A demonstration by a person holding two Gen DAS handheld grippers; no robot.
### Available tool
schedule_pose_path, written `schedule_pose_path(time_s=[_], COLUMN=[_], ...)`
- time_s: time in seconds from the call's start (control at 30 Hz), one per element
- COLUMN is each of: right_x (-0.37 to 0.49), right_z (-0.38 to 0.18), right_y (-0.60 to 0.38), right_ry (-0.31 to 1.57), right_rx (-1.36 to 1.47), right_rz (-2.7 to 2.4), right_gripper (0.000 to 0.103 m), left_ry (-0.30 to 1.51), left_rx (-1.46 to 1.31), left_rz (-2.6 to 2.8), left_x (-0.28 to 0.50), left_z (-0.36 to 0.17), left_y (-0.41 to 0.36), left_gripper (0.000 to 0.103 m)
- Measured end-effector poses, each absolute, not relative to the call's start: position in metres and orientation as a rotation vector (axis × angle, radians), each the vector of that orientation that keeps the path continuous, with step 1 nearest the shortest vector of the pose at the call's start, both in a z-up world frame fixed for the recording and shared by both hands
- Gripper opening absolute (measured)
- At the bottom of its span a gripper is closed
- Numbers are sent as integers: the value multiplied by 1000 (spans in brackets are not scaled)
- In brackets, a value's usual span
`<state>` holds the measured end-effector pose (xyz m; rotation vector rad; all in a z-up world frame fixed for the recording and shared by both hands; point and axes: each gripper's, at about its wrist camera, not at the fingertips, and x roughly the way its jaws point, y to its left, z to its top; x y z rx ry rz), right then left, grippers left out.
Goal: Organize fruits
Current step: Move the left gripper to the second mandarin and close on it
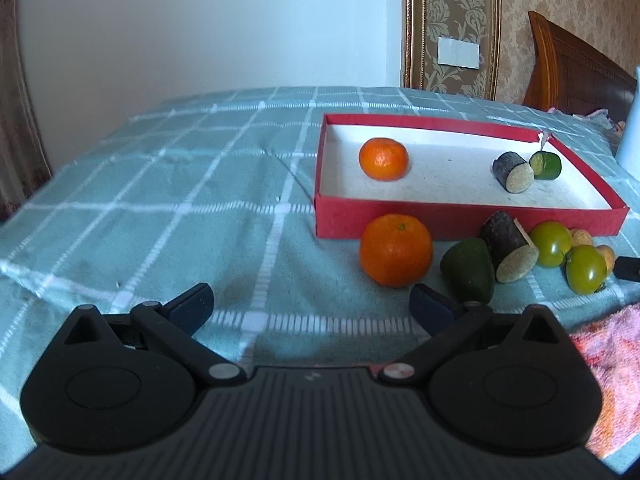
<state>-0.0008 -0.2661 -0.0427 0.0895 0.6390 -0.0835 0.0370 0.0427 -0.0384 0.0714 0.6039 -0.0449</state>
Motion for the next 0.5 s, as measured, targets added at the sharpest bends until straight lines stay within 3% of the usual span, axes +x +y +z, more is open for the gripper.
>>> schedule_pose_path(time_s=[0.5], right_x=[1], right_z=[-43], right_y=[-265], right_ry=[643], right_rx=[83], right_rz=[-82], right_gripper=[98], left_ry=[585], left_rx=[164], left_rz=[-92], left_x=[58], left_z=[-36], left_y=[22], left_gripper=[103])
